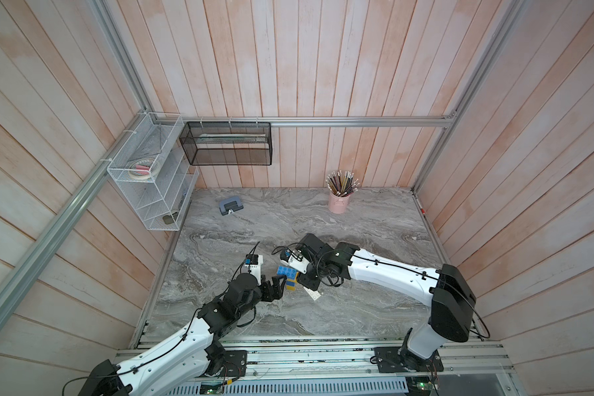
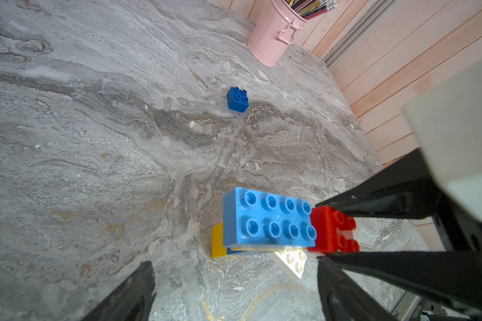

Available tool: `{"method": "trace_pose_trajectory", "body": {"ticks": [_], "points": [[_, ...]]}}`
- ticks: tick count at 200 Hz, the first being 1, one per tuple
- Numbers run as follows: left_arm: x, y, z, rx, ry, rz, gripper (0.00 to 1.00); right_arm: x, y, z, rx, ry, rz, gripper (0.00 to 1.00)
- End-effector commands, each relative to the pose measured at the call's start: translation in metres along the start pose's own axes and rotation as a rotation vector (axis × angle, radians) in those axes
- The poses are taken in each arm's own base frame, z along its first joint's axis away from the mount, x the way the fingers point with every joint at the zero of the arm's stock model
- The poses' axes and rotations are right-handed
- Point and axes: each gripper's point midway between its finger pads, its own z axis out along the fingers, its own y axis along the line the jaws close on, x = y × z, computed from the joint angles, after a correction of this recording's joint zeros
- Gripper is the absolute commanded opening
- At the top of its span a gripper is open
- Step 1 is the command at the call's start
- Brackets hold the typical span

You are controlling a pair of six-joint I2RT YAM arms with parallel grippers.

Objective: Assemble a spoon with lego
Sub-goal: Assemble the lego brick with the lego brick.

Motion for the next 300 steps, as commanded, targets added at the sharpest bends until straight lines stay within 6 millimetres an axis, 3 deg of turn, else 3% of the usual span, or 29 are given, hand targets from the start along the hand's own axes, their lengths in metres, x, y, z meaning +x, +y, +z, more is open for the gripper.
{"method": "trace_pose_trajectory", "body": {"ticks": [1,179,267,300], "points": [[-0.014,-0.009,-0.001,0.02,-0.032,0.013,0.92,-0.003,-0.002,0.0,-0.008,0.011,-0.008,0.15],[-0.006,-0.005,0.004,0.019,-0.013,0.013,0.92,-0.002,0.003,0.015,-0.046,0.085,-0.014,0.15],[-0.004,-0.005,0.004,0.024,-0.01,0.01,0.92,-0.019,0.004,-0.004,-0.036,0.024,-0.01,0.14],[-0.003,-0.004,0.004,0.024,-0.009,0.009,0.92,-0.018,0.006,-0.001,-0.047,0.029,-0.01,0.14]]}}
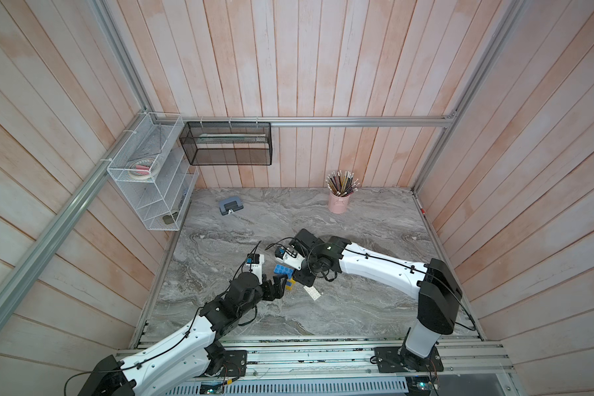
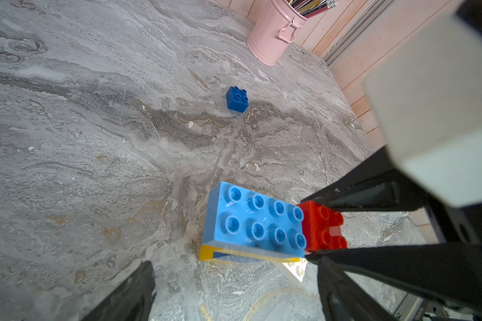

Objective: Assemble a spoon with lego
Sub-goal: Assemble the lego brick with the lego brick.

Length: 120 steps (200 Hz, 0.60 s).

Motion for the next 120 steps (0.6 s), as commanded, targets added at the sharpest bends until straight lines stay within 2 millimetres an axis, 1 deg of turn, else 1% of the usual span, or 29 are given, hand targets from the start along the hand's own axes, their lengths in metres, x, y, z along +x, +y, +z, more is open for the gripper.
{"method": "trace_pose_trajectory", "body": {"ticks": [1,26,90,120], "points": [[-0.0035,-0.0042,-0.0008,0.024,-0.012,0.009,0.92,-0.0052,0.0059,-0.0086,-0.019,-0.01,0.001,0.14],[-0.0039,-0.0042,-0.0014,0.024,-0.014,0.007,0.93,-0.005,0.0061,-0.0043,-0.025,-0.004,0.002,0.14],[-0.0042,-0.0042,-0.003,0.027,-0.018,0.007,0.92,-0.0128,0.0054,-0.0076,-0.021,-0.023,-0.002,0.14],[-0.0049,-0.0049,-0.0033,0.029,-0.019,0.008,0.92,-0.0113,0.0072,-0.005,-0.029,-0.011,-0.004,0.14]]}}
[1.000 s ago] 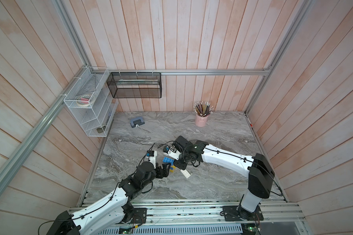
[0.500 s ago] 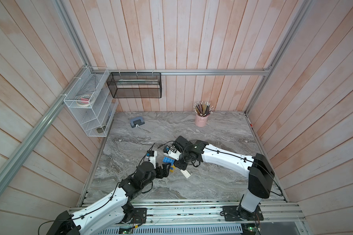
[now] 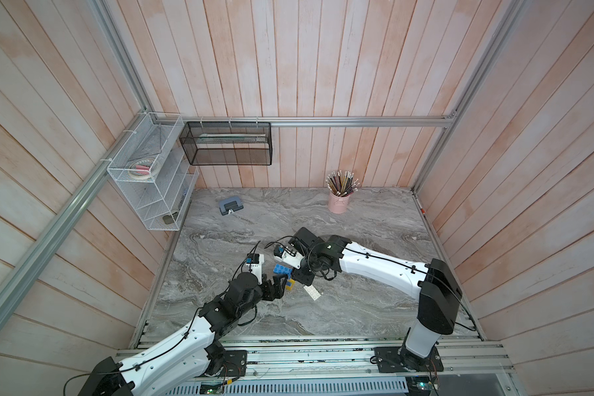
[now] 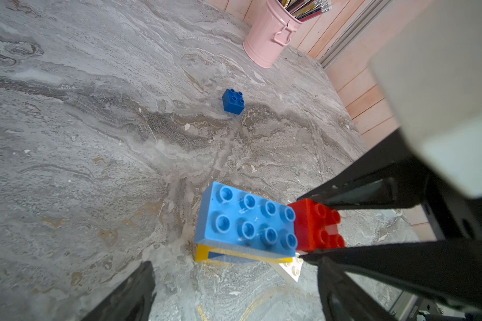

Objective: Assemble a spoon with lego
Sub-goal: Assemble the lego brick with the lego brick.

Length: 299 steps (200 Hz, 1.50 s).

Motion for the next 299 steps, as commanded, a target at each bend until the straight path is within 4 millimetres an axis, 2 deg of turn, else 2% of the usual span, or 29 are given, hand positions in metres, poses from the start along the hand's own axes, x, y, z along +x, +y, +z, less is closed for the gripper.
{"method": "trace_pose_trajectory", "body": {"ticks": [1,121,170,256,299], "points": [[-0.003,-0.002,-0.001,0.013,-0.014,0.009,0.92,-0.002,0.005,0.0,-0.021,0.013,0.0,0.14],[-0.001,0.0,-0.002,0.012,-0.011,0.006,0.92,0.006,0.014,0.013,-0.034,0.054,-0.007,0.14],[0.0,0.0,-0.002,0.011,-0.01,0.006,0.92,0.011,0.01,0.019,-0.015,0.083,-0.01,0.14],[0.001,0.002,-0.003,0.008,-0.011,0.009,0.92,-0.005,0.004,0.002,0.019,0.042,-0.013,0.14],[0.001,0.002,-0.003,0.011,-0.013,0.007,0.92,-0.002,0.005,0.009,0.007,0.059,-0.011,0.14]]}}
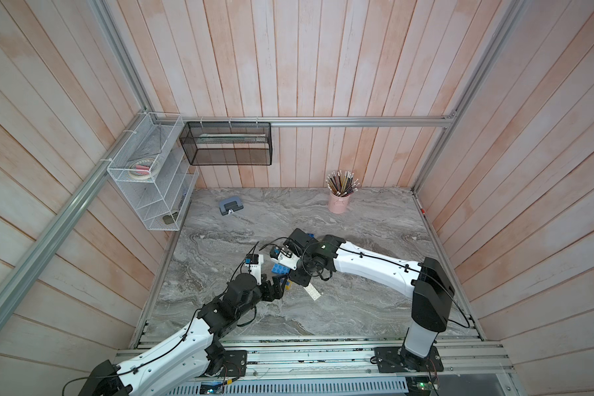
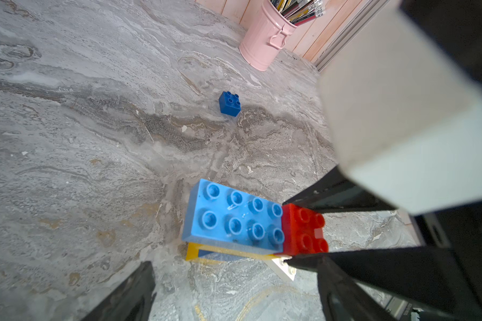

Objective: Assemble a spoon with lego
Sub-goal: Assemble the lego brick with the lego brick.

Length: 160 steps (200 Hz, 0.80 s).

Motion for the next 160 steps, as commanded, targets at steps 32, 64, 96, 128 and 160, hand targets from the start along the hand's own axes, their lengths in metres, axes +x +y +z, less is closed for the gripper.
{"method": "trace_pose_trajectory", "body": {"ticks": [32,64,96,128,160], "points": [[0.004,0.004,-0.001,0.0,-0.001,0.009,0.92,0.004,-0.001,0.01,-0.001,0.032,0.008,0.14],[0.004,0.005,-0.002,-0.001,-0.003,0.008,0.92,0.004,-0.002,0.012,-0.002,0.035,0.011,0.14],[0.005,0.006,-0.003,-0.003,-0.004,0.008,0.92,0.006,-0.003,0.015,-0.002,0.044,0.011,0.14],[0.006,0.007,-0.003,-0.005,-0.003,0.006,0.92,0.006,-0.004,0.016,-0.003,0.05,0.013,0.14],[0.006,0.007,-0.003,-0.006,-0.002,0.004,0.92,0.009,-0.002,0.02,-0.015,0.067,0.011,0.14]]}}
